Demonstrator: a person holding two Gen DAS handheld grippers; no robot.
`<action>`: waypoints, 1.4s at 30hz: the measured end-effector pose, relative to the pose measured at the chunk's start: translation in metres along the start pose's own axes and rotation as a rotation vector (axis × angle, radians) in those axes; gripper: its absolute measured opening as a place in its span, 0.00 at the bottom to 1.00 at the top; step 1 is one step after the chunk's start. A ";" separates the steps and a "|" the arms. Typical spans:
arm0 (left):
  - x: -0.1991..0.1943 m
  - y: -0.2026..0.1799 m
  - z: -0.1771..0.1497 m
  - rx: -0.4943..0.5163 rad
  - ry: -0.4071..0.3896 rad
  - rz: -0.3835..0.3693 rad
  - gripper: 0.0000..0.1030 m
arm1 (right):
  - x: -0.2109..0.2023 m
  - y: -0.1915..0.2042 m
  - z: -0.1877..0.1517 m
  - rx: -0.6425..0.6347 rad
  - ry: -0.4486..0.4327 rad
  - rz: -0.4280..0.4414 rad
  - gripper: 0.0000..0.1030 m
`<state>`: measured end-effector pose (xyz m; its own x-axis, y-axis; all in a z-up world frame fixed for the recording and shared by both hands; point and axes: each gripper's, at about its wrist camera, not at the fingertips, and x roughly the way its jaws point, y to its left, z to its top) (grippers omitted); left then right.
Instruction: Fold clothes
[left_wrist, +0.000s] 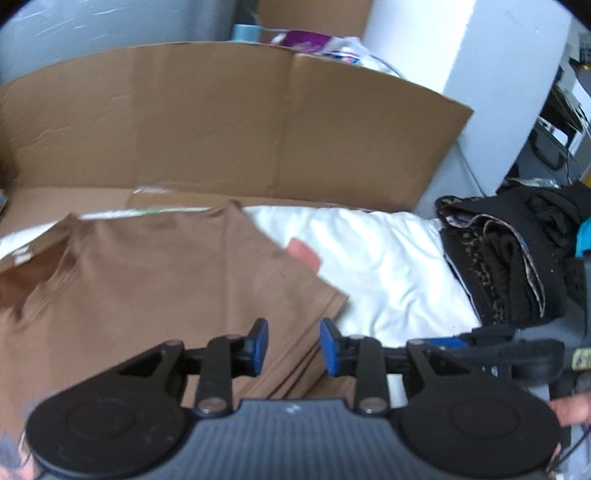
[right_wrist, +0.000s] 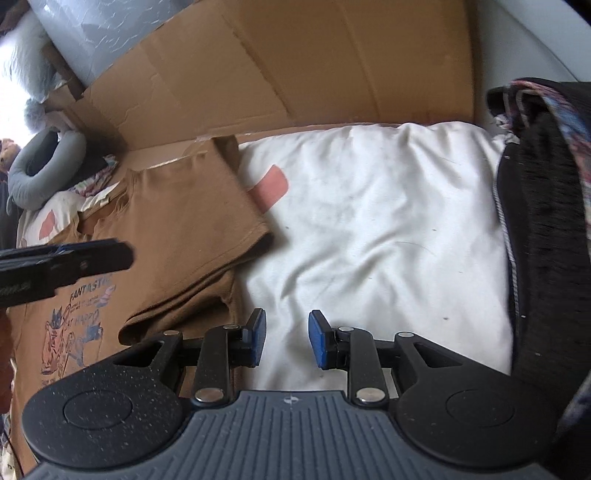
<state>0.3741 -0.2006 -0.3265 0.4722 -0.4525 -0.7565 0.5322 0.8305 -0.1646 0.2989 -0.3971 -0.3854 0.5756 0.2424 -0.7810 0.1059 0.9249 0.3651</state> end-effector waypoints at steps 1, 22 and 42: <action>0.005 -0.006 0.003 0.016 0.003 -0.006 0.34 | -0.002 -0.002 0.000 0.010 -0.005 0.002 0.31; 0.098 -0.042 0.005 0.093 0.116 0.026 0.39 | -0.008 -0.024 -0.009 0.073 -0.008 -0.020 0.31; 0.066 -0.032 0.020 0.080 0.037 -0.020 0.03 | -0.005 -0.020 -0.007 0.087 -0.021 -0.013 0.31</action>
<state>0.4021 -0.2637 -0.3579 0.4358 -0.4551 -0.7765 0.5960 0.7924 -0.1299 0.2885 -0.4151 -0.3923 0.5903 0.2237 -0.7755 0.1829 0.8987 0.3985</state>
